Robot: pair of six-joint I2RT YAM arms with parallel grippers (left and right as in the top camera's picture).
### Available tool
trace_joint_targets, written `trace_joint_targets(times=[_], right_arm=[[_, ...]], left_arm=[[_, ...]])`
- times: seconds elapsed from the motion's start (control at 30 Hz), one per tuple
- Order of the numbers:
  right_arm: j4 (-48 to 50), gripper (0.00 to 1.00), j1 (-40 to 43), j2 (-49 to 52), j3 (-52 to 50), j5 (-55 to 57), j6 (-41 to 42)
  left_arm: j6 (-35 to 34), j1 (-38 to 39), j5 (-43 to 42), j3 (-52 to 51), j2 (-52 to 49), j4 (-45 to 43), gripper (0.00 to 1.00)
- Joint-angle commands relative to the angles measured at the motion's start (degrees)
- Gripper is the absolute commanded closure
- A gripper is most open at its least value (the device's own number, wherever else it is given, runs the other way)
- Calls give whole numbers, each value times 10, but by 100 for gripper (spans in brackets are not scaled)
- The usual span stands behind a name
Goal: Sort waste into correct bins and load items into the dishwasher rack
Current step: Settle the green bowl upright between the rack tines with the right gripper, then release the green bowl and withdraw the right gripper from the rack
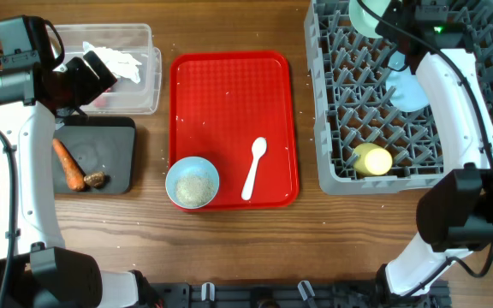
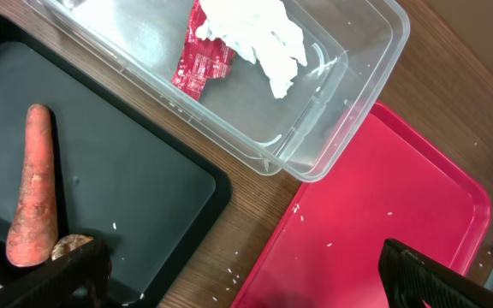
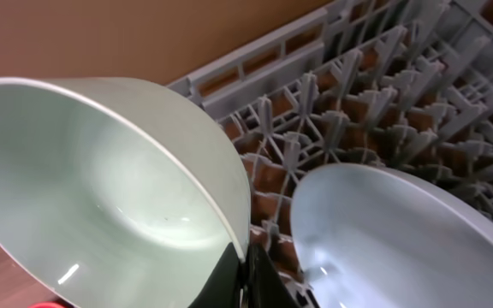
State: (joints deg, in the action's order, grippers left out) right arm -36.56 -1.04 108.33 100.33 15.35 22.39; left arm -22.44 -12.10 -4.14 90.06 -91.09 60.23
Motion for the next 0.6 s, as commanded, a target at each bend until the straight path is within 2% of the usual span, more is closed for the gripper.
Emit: trace_joint_targets(times=[0.0,0.13,0.33,0.57], right_arm=[[-17,96,-9,-2,6,54,-15],[-26,96,-36,-1,6,138,-55],[2,96,-126,3,6,336,-154],[85,96,-151,49,6,434,-243]], left_arm=[[-5,-1,1,-2,-2,0,0],[-5,-1,1,-2,-2,0,0],[-5,-1,1,-2,-2,0,0],[-5,-1,1,-2,-2,0,0]])
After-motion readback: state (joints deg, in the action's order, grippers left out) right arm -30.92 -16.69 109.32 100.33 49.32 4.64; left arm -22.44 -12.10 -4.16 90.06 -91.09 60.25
